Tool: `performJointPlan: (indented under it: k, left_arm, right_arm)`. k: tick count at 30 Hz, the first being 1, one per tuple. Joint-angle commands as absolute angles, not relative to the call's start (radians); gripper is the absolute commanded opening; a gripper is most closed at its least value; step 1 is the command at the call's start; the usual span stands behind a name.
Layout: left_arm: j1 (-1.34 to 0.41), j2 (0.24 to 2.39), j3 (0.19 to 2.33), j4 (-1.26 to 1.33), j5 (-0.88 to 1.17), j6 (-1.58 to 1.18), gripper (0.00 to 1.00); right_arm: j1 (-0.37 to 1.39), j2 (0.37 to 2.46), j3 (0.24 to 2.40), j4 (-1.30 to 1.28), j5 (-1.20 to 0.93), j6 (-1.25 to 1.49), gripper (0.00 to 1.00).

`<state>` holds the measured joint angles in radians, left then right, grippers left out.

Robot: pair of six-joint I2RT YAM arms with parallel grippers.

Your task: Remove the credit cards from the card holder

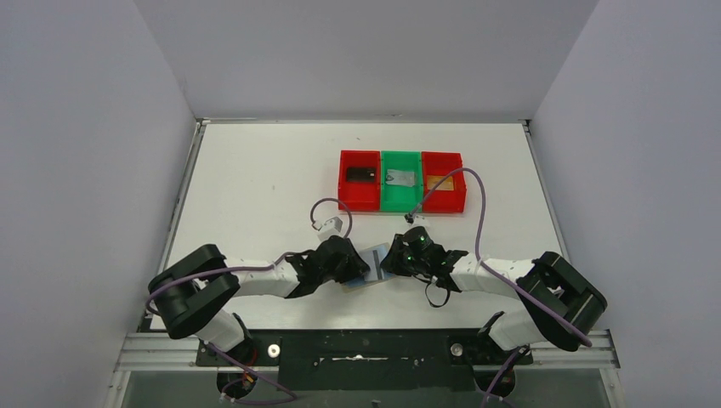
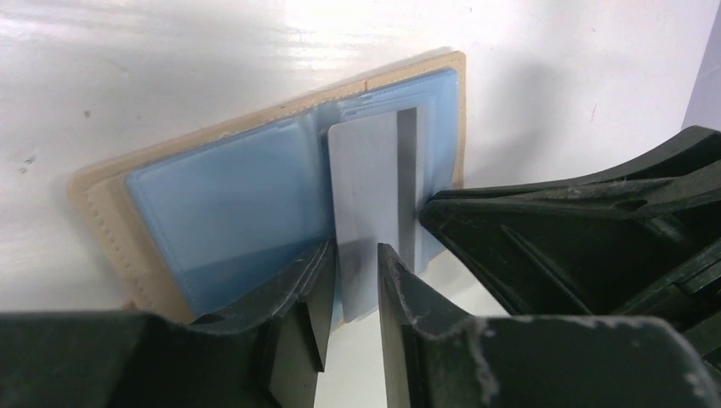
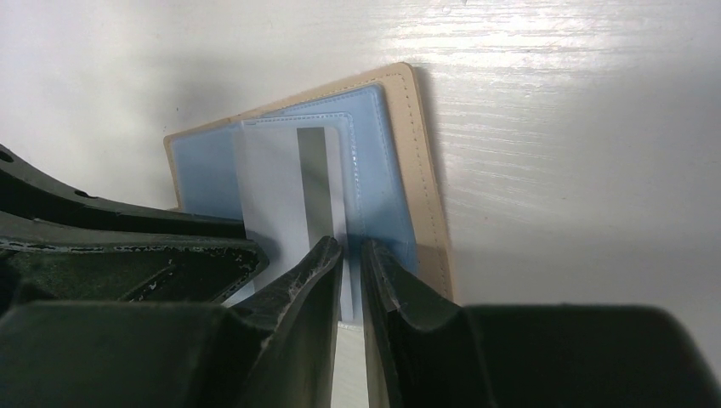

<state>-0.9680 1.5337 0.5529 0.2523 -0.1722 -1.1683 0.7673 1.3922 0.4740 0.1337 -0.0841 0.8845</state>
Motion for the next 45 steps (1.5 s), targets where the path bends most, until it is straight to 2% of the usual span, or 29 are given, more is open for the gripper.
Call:
performJointPlan:
  k: [1,6,20,23,25,38,45]
  left_arm:
    - [-0.973,1.479,0.52,0.294,-0.197,-1.185,0.21]
    - [-0.968,1.473,0.5,0.334,-0.183,-1.181,0.06]
    - [-0.95,1.51,0.456,0.484,-0.115,-1.206,0.09]
    - [-0.95,1.508,0.447,0.492,-0.115,-1.21,0.06]
    - [-0.95,1.507,0.442,0.491,-0.118,-1.21,0.0]
    - [-0.944,1.448,0.393,0.45,-0.144,-1.213,0.0]
    - [-0.943,1.452,0.402,0.454,-0.138,-1.207,0.0]
  right_arm:
    - [0.773,1.418,0.464,0.053,-0.027,0.874,0.18]
    - [0.773,1.418,0.471,0.052,-0.025,0.873,0.19]
    - [0.772,1.429,0.477,0.054,-0.026,0.873,0.19]
    - [0.773,1.431,0.477,0.052,-0.024,0.874,0.19]
    - [0.773,1.427,0.479,0.047,-0.02,0.873,0.19]
    - [0.758,1.379,0.548,-0.069,0.075,0.802,0.2]
    - [0.769,1.283,0.554,-0.033,-0.003,0.743,0.19]
